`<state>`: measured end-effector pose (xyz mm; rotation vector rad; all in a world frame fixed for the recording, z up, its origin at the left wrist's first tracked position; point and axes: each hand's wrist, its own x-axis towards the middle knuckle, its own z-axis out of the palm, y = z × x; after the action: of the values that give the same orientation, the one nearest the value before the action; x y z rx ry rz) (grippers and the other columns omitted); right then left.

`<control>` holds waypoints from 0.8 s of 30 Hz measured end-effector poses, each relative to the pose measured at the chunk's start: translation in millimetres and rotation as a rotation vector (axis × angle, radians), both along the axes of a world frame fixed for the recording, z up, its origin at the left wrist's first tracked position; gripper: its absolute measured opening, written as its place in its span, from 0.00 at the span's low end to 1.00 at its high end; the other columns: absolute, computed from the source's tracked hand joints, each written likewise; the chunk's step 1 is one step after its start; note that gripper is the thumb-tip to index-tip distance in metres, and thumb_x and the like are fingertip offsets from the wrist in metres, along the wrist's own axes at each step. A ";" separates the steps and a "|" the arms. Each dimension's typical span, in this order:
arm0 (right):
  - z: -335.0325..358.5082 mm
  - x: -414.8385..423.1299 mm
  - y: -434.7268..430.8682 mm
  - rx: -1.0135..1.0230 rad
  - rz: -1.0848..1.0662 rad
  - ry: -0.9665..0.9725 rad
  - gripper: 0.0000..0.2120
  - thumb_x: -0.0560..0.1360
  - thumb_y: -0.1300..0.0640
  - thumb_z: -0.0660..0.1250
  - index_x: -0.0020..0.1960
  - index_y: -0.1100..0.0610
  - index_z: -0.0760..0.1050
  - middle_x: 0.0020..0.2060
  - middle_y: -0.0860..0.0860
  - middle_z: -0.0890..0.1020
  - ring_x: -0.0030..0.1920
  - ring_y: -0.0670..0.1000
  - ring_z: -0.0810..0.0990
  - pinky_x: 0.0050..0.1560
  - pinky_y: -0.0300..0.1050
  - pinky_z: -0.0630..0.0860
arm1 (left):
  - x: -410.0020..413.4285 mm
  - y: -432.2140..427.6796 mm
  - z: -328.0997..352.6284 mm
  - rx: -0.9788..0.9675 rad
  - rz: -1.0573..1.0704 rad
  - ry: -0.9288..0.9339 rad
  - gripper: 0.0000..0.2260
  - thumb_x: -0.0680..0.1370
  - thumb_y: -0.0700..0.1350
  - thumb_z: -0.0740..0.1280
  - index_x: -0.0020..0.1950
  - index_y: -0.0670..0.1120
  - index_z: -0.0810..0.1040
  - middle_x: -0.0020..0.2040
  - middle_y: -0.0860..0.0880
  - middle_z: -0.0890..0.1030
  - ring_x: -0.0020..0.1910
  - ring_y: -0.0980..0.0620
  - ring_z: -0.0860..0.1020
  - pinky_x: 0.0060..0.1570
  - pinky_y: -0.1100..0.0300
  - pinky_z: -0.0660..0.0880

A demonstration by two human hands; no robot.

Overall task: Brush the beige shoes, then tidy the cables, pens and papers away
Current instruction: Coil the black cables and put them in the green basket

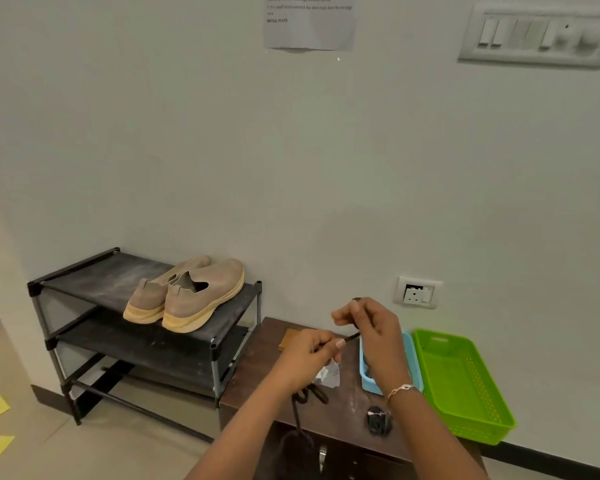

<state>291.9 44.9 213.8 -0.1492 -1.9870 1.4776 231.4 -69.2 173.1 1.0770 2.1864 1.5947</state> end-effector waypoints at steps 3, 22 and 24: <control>-11.3 2.4 4.5 0.635 -0.115 -0.338 0.13 0.79 0.55 0.58 0.36 0.54 0.70 0.29 0.48 0.75 0.32 0.47 0.72 0.31 0.34 0.63 | -3.3 -3.5 5.3 0.015 -0.013 0.001 0.13 0.79 0.48 0.62 0.34 0.49 0.76 0.29 0.55 0.73 0.31 0.54 0.69 0.36 0.61 0.67; -5.5 -10.7 12.1 -0.735 0.195 0.187 0.11 0.76 0.60 0.62 0.36 0.60 0.77 0.30 0.53 0.82 0.33 0.48 0.82 0.38 0.39 0.80 | 0.3 1.1 -8.4 -0.082 -0.019 -0.011 0.15 0.80 0.47 0.60 0.32 0.53 0.72 0.30 0.51 0.71 0.30 0.56 0.69 0.35 0.63 0.66; -9.0 -8.8 12.2 -0.200 0.058 -0.013 0.14 0.80 0.60 0.56 0.39 0.60 0.75 0.32 0.53 0.82 0.35 0.49 0.81 0.39 0.38 0.77 | 0.1 0.7 -6.4 -0.107 -0.004 0.033 0.15 0.78 0.51 0.60 0.32 0.55 0.72 0.32 0.47 0.71 0.32 0.53 0.69 0.35 0.60 0.65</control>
<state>283.1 57.1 204.8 -0.1884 -1.8643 1.7158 231.5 -68.5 166.7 1.0839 2.2606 1.4504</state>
